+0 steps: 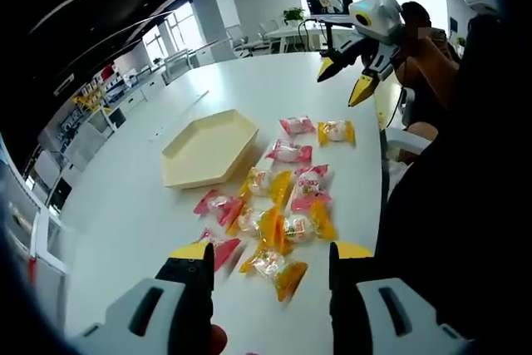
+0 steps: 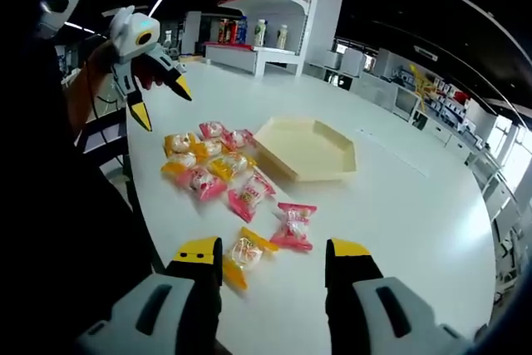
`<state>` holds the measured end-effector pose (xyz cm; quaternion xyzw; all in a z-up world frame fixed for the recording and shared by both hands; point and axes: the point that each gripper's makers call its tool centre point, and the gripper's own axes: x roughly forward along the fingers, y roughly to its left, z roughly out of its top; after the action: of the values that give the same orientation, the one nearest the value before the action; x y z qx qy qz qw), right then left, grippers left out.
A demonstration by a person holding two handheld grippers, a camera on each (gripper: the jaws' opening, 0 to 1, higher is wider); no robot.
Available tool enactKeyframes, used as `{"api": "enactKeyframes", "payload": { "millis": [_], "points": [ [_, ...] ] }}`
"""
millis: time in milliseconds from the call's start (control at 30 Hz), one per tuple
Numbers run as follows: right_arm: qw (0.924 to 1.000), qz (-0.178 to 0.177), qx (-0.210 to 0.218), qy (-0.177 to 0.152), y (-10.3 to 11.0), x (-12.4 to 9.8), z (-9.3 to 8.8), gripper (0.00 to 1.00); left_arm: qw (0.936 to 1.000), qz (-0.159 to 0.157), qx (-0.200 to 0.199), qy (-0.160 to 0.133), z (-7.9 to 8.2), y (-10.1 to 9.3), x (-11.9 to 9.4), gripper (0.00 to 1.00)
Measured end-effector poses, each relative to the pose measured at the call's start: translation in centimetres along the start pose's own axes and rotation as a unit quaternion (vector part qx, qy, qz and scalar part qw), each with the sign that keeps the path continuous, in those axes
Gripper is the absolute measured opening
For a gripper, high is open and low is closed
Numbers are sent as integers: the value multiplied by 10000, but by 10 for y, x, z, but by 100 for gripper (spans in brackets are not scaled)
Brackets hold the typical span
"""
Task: Pick up the marshmallows scattered on the table and place them into the bowl on the table
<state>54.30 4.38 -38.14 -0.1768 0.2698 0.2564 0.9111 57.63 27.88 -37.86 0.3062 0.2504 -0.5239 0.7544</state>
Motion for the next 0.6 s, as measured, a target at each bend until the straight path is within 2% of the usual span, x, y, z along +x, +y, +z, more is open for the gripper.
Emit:
{"api": "enactKeyframes", "payload": {
  "millis": [200, 600],
  "points": [
    [10000, -43, 32, -6, -3, -1, -3, 50, 9999, -89, 59, 66, -1, -5, 4, 56],
    [10000, -58, 52, 17, -7, -1, -9, 50, 9999, -75, 82, 99, 0, -6, 6, 56]
  ]
}}
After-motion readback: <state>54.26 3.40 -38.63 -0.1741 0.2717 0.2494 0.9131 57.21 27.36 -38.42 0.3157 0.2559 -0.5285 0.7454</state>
